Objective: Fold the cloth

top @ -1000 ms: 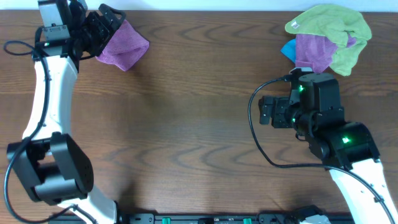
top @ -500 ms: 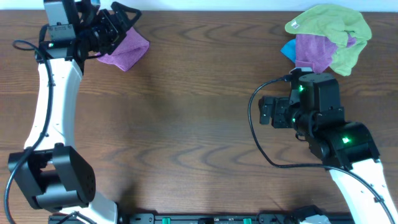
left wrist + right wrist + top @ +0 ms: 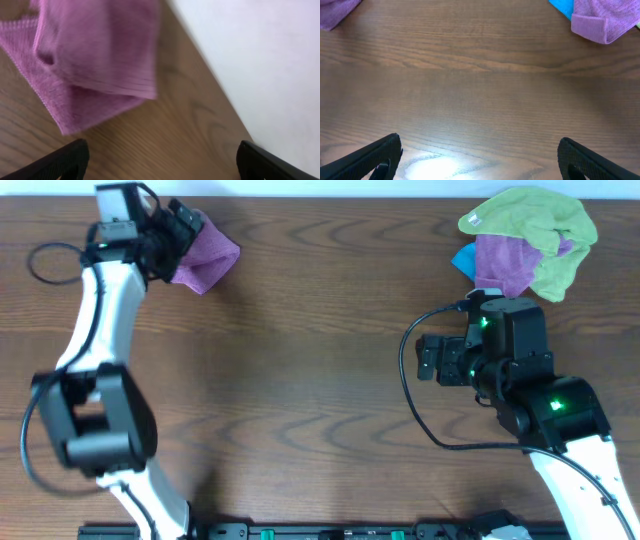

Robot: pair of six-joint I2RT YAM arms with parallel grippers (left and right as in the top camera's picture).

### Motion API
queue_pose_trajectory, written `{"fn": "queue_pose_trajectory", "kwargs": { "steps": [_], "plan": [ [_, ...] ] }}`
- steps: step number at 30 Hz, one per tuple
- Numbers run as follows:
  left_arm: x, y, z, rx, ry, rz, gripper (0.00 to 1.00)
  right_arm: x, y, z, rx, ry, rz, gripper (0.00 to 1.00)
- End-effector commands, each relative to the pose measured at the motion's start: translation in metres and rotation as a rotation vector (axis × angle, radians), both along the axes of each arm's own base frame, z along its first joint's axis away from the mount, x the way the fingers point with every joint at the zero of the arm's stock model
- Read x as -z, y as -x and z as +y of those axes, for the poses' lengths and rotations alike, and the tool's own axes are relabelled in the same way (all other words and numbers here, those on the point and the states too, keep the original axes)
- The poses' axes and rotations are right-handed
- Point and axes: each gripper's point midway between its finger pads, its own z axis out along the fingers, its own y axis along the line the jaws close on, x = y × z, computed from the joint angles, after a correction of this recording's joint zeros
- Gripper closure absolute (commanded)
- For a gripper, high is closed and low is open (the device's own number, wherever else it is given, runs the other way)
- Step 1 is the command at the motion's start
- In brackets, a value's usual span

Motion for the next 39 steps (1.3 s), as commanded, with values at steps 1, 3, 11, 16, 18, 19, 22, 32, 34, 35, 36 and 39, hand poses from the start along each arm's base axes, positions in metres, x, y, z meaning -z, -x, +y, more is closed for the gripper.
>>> {"fn": "queue_pose_trajectory", "kwargs": {
  "steps": [1, 3, 11, 16, 18, 19, 22, 32, 34, 35, 36, 39],
  "plan": [
    [0.033, -0.008, 0.009, -0.136, 0.088, 0.075, 0.05, 0.002, -0.001, -0.005, 0.02, 0.007, 0.004, 0.01],
    [0.043, -0.012, 0.01, -0.163, 0.113, 0.084, 0.05, 0.002, -0.001, -0.005, 0.02, 0.006, 0.004, 0.01],
    [0.055, -0.023, 0.026, -0.241, 0.064, 0.061, 0.05, 0.002, -0.001, -0.005, 0.021, 0.006, 0.004, 0.01],
    [0.063, -0.028, 0.031, -0.264, 0.051, 0.056, 0.03, 0.002, -0.001, -0.005, 0.02, 0.007, 0.004, 0.01],
    [0.069, -0.028, 0.031, -0.266, 0.055, 0.065, 0.02, 0.002, -0.001, -0.005, 0.02, 0.007, 0.004, 0.01],
    [0.071, -0.028, 0.031, -0.266, 0.054, 0.067, 0.01, 0.002, -0.001, -0.005, 0.02, 0.007, 0.004, 0.01],
    [0.076, -0.029, 0.035, -0.281, 0.036, 0.068, 0.0, 0.002, -0.001, -0.005, 0.02, 0.007, 0.004, 0.01],
    [0.093, -0.036, 0.046, -0.318, -0.008, 0.058, 0.16, 0.002, -0.001, -0.005, 0.021, 0.006, 0.004, 0.01],
    [0.099, -0.036, 0.045, -0.318, -0.008, 0.065, 0.28, 0.002, -0.001, -0.005, 0.02, 0.007, 0.004, 0.01],
    [0.102, -0.036, 0.045, -0.317, -0.002, 0.071, 0.37, 0.002, -0.001, -0.005, 0.02, 0.007, 0.004, 0.01],
    [0.105, -0.035, 0.044, -0.316, -0.002, 0.077, 0.48, 0.002, -0.001, -0.005, 0.02, 0.007, 0.004, 0.01],
    [0.106, -0.035, 0.044, -0.313, 0.001, 0.078, 0.8, 0.002, -0.001, -0.005, 0.02, 0.007, 0.004, 0.01]
  ]
}}
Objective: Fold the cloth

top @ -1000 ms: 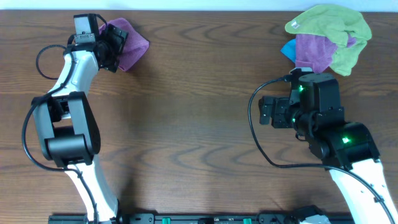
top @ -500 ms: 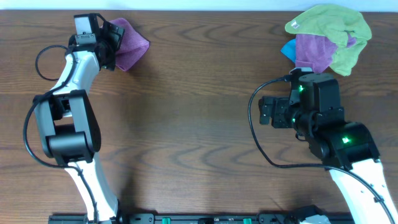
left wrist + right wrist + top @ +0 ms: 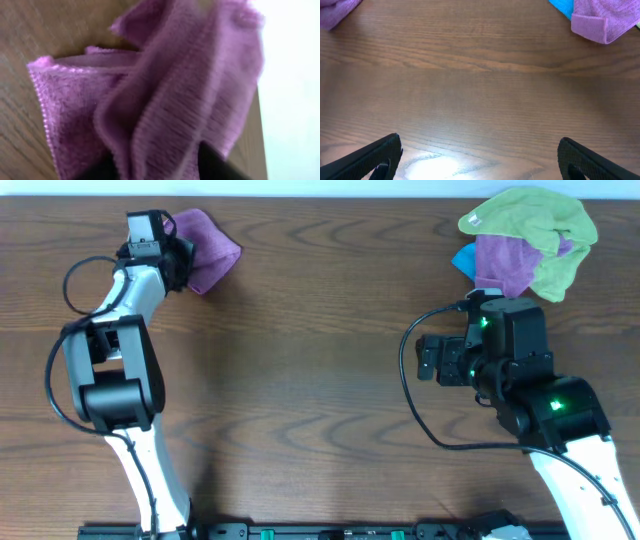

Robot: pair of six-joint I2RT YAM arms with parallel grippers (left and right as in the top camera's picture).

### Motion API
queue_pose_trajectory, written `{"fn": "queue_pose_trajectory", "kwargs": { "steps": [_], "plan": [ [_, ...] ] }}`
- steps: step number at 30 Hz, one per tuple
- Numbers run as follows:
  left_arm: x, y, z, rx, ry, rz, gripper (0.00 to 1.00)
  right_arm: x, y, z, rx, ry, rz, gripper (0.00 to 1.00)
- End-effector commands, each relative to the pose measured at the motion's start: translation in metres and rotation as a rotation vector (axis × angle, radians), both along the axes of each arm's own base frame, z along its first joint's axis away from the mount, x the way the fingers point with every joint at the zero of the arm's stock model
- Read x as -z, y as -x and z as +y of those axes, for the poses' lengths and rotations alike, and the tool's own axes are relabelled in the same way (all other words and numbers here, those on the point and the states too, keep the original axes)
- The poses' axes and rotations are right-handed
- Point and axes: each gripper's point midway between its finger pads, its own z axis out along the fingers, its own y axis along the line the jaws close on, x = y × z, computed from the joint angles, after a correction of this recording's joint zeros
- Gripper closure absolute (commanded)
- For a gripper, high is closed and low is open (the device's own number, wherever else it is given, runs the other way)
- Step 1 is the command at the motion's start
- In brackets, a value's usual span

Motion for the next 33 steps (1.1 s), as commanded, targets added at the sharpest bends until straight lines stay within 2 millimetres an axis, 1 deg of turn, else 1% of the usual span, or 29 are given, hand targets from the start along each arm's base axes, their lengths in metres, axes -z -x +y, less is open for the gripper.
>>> {"fn": "queue_pose_trajectory", "kwargs": {
  "steps": [1, 2, 8, 13, 20, 28, 33],
  "plan": [
    [0.004, -0.002, 0.001, 0.004, 0.004, -0.002, 0.86, 0.002, -0.001, -0.005, 0.02, 0.006, 0.004, 0.01],
    [0.002, -0.005, -0.002, 0.016, 0.019, -0.015, 0.94, 0.002, -0.001, -0.005, 0.02, 0.006, 0.004, 0.01],
    [-0.012, -0.015, -0.013, 0.072, 0.076, -0.079, 0.94, 0.002, -0.001, -0.005, 0.02, 0.006, 0.004, 0.01],
    [-0.025, -0.016, -0.019, 0.098, 0.094, -0.1, 0.94, 0.002, -0.001, -0.005, 0.02, 0.007, 0.004, 0.01],
    [-0.05, -0.009, -0.019, 0.11, 0.076, -0.109, 0.94, 0.002, -0.001, -0.005, 0.02, 0.006, 0.004, 0.01],
    [-0.057, 0.007, -0.022, 0.142, 0.056, -0.056, 0.94, 0.002, -0.001, -0.005, 0.02, 0.006, 0.004, 0.01],
    [-0.061, 0.012, -0.022, 0.146, 0.055, -0.043, 0.94, 0.002, -0.001, -0.005, 0.02, 0.006, 0.004, 0.01]
  ]
}}
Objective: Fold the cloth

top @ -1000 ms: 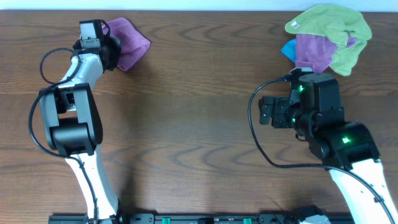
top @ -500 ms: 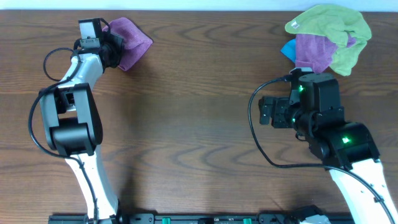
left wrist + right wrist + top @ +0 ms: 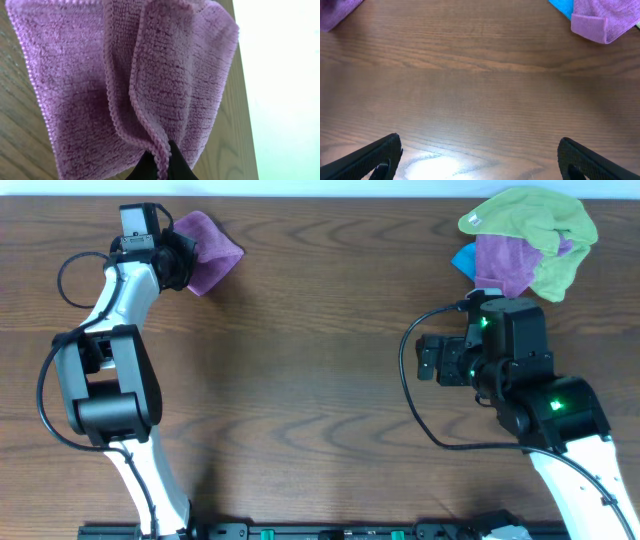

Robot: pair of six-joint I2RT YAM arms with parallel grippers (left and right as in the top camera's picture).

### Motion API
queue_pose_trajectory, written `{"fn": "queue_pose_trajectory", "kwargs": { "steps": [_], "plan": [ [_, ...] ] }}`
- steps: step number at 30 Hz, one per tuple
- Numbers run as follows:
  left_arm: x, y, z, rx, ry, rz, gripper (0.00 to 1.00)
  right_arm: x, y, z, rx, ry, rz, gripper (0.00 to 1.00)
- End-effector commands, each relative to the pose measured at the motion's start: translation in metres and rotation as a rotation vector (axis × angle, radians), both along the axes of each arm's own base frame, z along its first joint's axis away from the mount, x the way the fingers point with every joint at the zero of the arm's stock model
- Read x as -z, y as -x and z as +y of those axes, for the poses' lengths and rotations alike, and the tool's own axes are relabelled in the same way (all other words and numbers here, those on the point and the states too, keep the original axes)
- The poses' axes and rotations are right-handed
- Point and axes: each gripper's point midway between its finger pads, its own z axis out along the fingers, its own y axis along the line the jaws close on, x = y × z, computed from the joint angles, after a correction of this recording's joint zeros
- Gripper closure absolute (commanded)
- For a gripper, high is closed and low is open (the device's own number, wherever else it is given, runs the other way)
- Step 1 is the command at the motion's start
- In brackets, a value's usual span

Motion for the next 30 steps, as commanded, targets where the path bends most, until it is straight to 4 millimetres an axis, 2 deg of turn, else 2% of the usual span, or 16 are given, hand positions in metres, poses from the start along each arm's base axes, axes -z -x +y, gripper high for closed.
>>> {"fn": "queue_pose_trajectory", "kwargs": {
  "steps": [1, 9, 19, 30],
  "plan": [
    [-0.028, -0.002, 0.002, 0.017, -0.012, -0.045, 0.94, 0.002, -0.001, -0.005, 0.02, 0.006, 0.005, 0.01],
    [-0.018, 0.017, 0.004, 0.007, -0.026, 0.046, 0.94, 0.002, -0.001, -0.005, 0.02, 0.006, 0.005, 0.01],
    [-0.028, 0.03, 0.007, 0.024, -0.068, 0.071, 0.94, 0.002, -0.001, -0.005, 0.02, 0.006, 0.005, 0.01],
    [-0.011, 0.051, 0.017, 0.024, -0.144, 0.177, 0.94, 0.002, -0.001, -0.005, 0.02, 0.006, 0.005, 0.01]
  ]
}}
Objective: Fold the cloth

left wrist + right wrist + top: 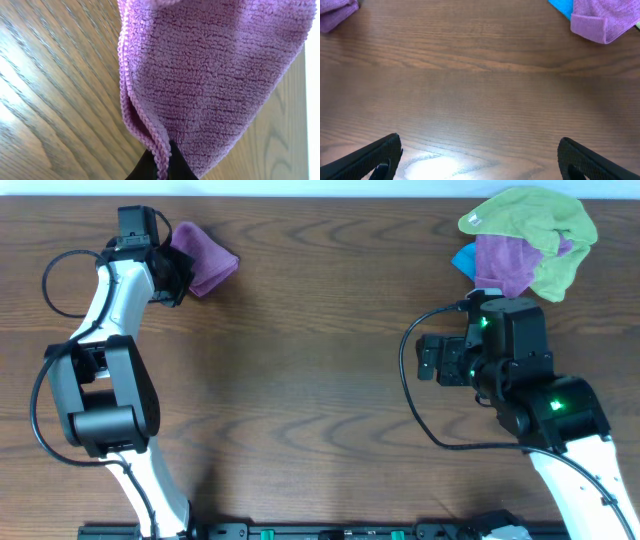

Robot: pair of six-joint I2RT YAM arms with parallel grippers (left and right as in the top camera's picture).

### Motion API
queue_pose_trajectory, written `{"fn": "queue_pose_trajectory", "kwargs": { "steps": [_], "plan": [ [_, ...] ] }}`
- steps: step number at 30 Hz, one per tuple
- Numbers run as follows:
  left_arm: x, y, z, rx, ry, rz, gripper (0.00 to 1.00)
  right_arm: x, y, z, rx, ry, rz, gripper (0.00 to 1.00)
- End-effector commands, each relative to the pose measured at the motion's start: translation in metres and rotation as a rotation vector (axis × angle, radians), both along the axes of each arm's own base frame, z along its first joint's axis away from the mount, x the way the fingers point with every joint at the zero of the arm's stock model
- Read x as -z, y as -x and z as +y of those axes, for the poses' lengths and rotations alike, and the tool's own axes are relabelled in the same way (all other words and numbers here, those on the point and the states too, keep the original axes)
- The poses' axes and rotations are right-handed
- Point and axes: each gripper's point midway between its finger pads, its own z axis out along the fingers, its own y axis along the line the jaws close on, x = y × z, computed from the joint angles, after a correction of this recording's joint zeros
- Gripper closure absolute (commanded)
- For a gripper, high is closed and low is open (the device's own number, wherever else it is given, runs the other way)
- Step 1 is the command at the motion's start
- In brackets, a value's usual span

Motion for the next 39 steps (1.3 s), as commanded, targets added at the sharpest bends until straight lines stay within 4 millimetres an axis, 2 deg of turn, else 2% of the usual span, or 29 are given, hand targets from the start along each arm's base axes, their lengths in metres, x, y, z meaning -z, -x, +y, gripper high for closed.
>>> {"fn": "queue_pose_trajectory", "kwargs": {
  "steps": [1, 5, 7, 10, 12, 17, 19, 23, 26, 29, 34, 36, 39],
  "plan": [
    [-0.014, -0.001, 0.008, 0.014, -0.051, -0.026, 0.94, 0.002, -0.001, -0.005, 0.019, 0.005, 0.004, 0.01],
    [-0.01, 0.003, 0.007, 0.026, -0.053, -0.006, 0.8, 0.002, -0.001, -0.005, 0.019, 0.005, 0.004, 0.01],
    [-0.009, 0.004, 0.007, 0.041, -0.059, -0.003, 0.61, 0.002, -0.001, -0.005, 0.019, 0.005, 0.004, 0.01],
    [-0.01, 0.004, 0.005, 0.05, -0.057, -0.003, 0.2, 0.002, -0.001, -0.005, 0.019, 0.005, 0.004, 0.01],
    [-0.011, 0.004, 0.006, 0.05, -0.055, -0.006, 0.12, 0.002, -0.001, -0.005, 0.019, 0.005, 0.004, 0.01],
    [-0.027, 0.003, 0.007, 0.079, -0.074, -0.044, 0.02, 0.002, -0.001, -0.005, 0.019, 0.005, 0.004, 0.01],
    [-0.046, 0.003, 0.006, 0.123, -0.102, -0.088, 0.05, 0.002, -0.001, -0.005, 0.019, 0.005, 0.004, 0.01],
    [-0.109, 0.012, -0.005, 0.281, -0.158, -0.228, 0.05, 0.002, -0.001, -0.005, 0.019, 0.005, 0.004, 0.01],
    [-0.153, 0.03, -0.017, 0.409, -0.201, -0.314, 0.05, 0.002, -0.001, -0.005, 0.019, 0.005, 0.005, 0.01],
    [-0.19, 0.062, -0.026, 0.497, -0.237, -0.361, 0.05, 0.002, -0.001, -0.005, 0.019, 0.005, 0.004, 0.01],
    [-0.229, 0.105, -0.033, 0.549, -0.277, -0.399, 0.05, 0.002, -0.001, -0.005, 0.019, 0.005, 0.004, 0.01],
    [-0.243, 0.128, -0.036, 0.573, -0.301, -0.407, 0.05, 0.002, -0.001, -0.005, 0.019, 0.005, 0.004, 0.01],
    [-0.257, 0.157, -0.04, 0.607, -0.327, -0.412, 0.05, 0.002, -0.001, -0.005, 0.019, 0.005, 0.004, 0.01]
  ]
}}
